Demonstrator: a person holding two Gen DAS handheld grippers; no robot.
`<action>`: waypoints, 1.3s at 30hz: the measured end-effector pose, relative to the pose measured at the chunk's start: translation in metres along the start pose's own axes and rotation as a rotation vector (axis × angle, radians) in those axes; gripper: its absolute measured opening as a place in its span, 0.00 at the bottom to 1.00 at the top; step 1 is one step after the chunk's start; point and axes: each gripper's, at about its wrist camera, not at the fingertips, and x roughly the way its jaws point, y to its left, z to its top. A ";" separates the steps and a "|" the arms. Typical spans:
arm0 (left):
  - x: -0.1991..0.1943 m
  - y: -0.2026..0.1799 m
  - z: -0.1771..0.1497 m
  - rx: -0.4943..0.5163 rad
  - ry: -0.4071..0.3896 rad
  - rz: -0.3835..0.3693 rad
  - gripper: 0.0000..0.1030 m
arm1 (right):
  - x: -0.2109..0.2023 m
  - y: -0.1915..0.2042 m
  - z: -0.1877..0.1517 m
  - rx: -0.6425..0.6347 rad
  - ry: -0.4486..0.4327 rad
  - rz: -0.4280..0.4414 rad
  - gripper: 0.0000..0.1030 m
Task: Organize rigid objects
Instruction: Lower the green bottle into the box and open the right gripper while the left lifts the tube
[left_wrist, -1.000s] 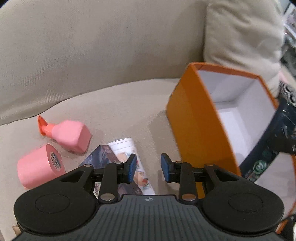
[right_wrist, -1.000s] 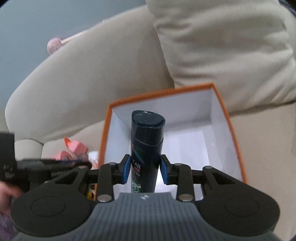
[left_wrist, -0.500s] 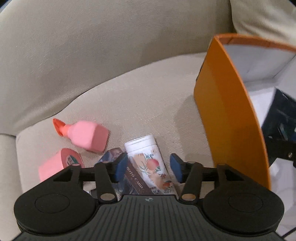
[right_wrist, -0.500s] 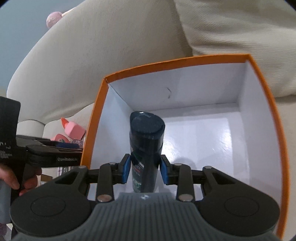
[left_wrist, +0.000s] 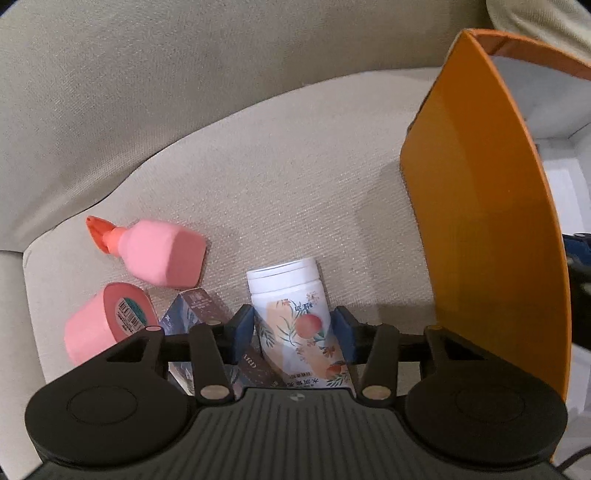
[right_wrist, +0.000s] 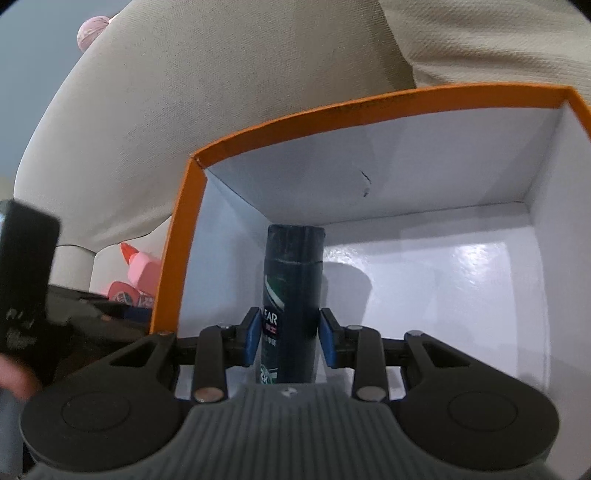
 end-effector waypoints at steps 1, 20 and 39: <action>-0.001 0.002 -0.003 -0.012 -0.011 -0.011 0.51 | -0.001 0.000 0.000 0.000 -0.001 0.007 0.34; -0.048 0.013 -0.022 -0.066 -0.244 -0.162 0.49 | 0.000 0.002 -0.007 -0.072 0.018 -0.054 0.19; -0.068 -0.005 -0.067 0.090 -0.209 -0.161 0.18 | -0.065 0.038 -0.048 -0.197 -0.036 -0.085 0.21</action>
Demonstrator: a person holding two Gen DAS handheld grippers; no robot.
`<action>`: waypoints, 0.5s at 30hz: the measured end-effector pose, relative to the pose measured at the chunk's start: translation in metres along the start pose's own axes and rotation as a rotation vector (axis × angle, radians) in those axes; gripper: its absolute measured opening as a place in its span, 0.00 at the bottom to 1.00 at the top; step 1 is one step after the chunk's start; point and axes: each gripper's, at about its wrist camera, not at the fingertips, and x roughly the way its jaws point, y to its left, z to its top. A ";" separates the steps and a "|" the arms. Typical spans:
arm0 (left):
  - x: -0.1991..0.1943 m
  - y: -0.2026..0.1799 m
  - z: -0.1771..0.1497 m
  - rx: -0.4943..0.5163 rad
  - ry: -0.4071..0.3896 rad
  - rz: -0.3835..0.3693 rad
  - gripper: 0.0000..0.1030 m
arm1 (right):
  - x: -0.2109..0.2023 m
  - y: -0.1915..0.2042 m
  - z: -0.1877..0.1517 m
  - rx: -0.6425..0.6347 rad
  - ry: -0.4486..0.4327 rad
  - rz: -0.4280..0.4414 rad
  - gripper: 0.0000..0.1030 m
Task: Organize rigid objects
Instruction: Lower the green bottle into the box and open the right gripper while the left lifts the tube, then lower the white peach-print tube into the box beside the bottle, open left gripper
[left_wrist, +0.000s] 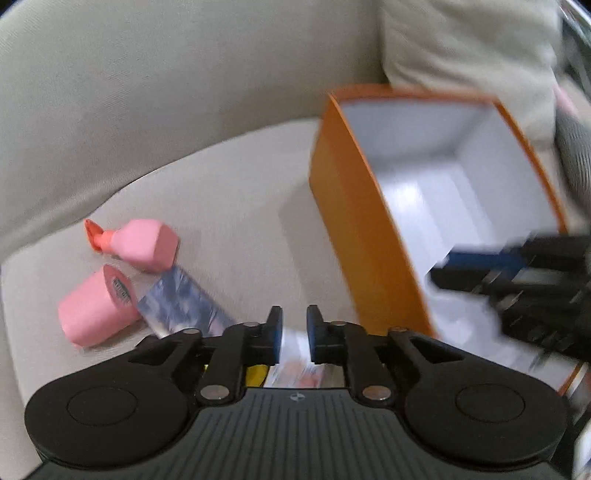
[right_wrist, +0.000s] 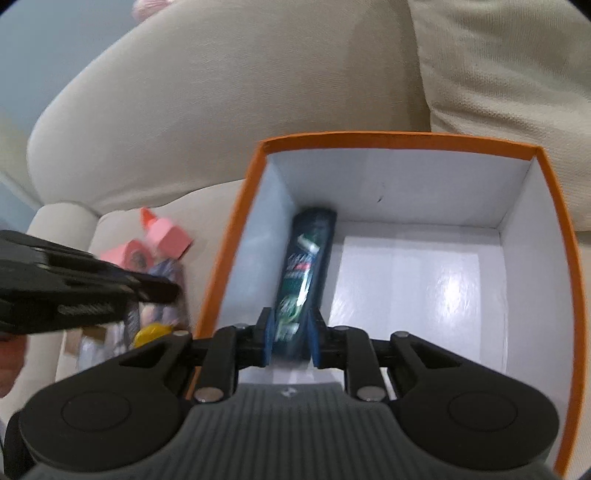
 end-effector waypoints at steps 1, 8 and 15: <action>0.004 -0.005 -0.011 0.039 0.002 0.006 0.20 | -0.006 0.003 -0.007 -0.017 -0.009 -0.003 0.24; 0.040 -0.018 -0.050 0.198 0.098 0.060 0.47 | -0.022 0.009 -0.050 -0.006 -0.008 -0.041 0.36; 0.055 -0.024 -0.053 0.210 0.097 0.078 0.45 | -0.025 0.000 -0.074 0.083 -0.005 -0.045 0.39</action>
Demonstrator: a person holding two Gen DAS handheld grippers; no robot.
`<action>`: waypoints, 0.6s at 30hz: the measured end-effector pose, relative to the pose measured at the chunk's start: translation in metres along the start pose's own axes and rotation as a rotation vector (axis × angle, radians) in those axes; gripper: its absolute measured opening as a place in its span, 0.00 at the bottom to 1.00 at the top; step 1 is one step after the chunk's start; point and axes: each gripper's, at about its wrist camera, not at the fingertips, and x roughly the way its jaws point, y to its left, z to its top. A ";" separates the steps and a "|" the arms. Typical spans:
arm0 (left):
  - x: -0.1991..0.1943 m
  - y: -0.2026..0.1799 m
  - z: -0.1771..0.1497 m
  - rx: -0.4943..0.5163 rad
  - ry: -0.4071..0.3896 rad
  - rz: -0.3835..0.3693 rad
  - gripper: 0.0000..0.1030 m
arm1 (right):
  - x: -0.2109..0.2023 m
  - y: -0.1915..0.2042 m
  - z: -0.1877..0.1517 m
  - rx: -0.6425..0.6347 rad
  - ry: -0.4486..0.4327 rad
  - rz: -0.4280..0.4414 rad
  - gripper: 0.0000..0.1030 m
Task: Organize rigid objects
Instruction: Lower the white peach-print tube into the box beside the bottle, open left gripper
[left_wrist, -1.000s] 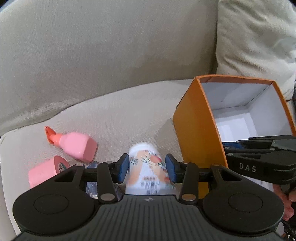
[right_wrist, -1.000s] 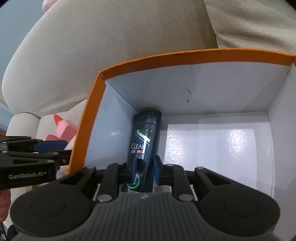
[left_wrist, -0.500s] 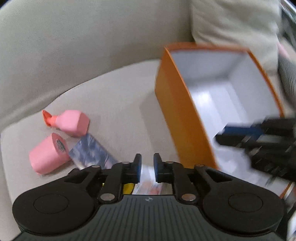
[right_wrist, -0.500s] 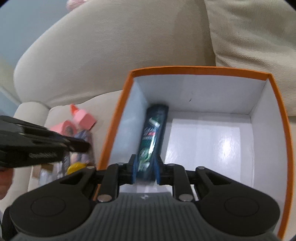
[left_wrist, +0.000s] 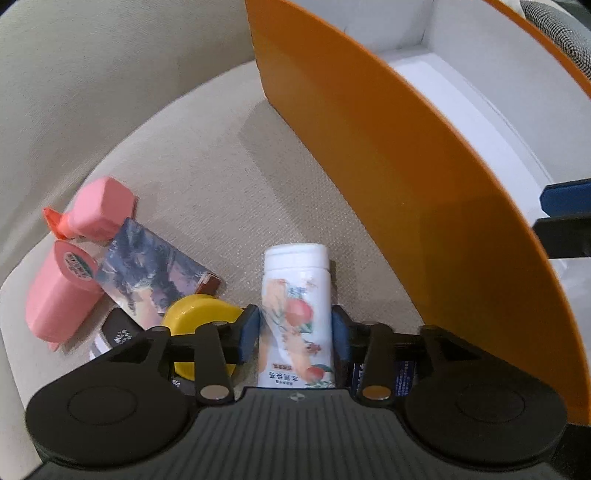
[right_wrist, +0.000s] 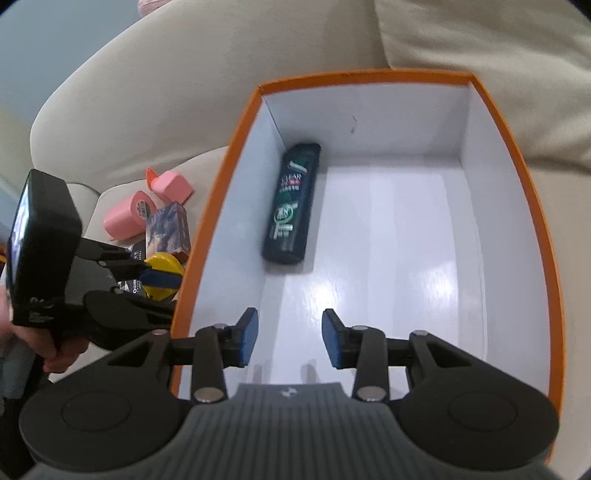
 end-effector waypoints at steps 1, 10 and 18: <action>-0.001 0.000 -0.001 -0.008 0.001 -0.001 0.45 | 0.002 0.000 -0.001 0.008 0.000 0.001 0.39; -0.075 0.014 -0.007 -0.165 -0.150 -0.069 0.44 | 0.003 0.000 0.000 0.005 -0.019 0.017 0.39; -0.148 0.000 0.050 -0.210 -0.270 -0.256 0.44 | -0.018 -0.006 0.024 -0.040 -0.089 -0.009 0.39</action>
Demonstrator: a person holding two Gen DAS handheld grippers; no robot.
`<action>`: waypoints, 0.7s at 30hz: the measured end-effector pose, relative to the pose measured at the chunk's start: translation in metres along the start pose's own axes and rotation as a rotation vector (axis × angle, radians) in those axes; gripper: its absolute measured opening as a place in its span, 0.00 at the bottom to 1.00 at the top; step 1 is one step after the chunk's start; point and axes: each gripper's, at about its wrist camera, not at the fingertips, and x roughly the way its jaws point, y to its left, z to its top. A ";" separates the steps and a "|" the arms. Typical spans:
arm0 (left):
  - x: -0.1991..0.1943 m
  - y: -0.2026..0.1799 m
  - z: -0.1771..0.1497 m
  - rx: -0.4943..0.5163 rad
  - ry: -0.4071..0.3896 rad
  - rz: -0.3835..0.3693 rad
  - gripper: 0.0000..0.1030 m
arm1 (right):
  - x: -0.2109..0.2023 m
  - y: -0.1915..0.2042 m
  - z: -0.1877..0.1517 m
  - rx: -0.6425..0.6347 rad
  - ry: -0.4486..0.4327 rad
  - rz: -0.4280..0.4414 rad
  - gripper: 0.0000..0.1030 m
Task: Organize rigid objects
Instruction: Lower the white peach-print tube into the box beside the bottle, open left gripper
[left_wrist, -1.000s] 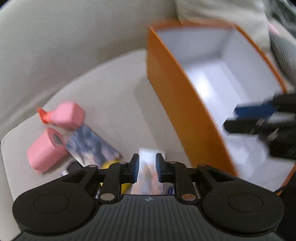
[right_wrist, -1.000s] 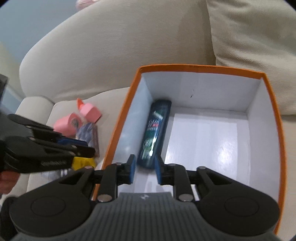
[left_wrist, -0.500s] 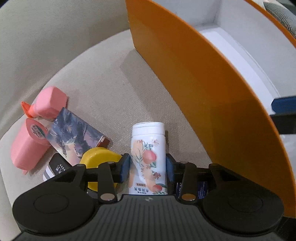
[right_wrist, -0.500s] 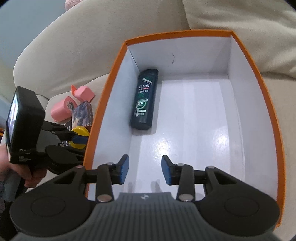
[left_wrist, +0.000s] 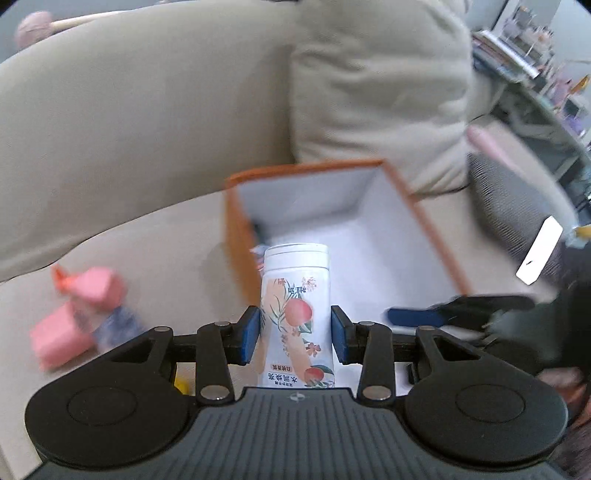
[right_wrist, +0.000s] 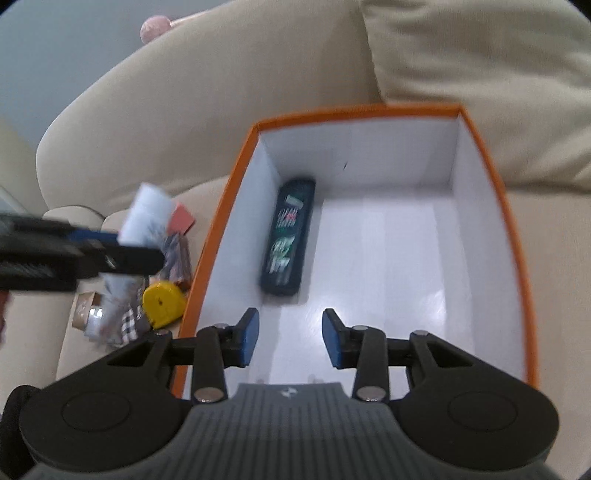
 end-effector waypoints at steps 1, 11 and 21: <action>0.006 -0.006 0.009 0.003 0.006 -0.007 0.44 | -0.001 -0.003 0.005 -0.008 -0.004 -0.014 0.39; 0.133 -0.035 0.052 -0.032 0.188 0.123 0.44 | 0.022 -0.031 0.030 -0.057 0.047 -0.051 0.37; 0.182 -0.023 0.052 -0.077 0.272 0.202 0.45 | 0.074 -0.048 0.050 -0.041 0.125 -0.056 0.26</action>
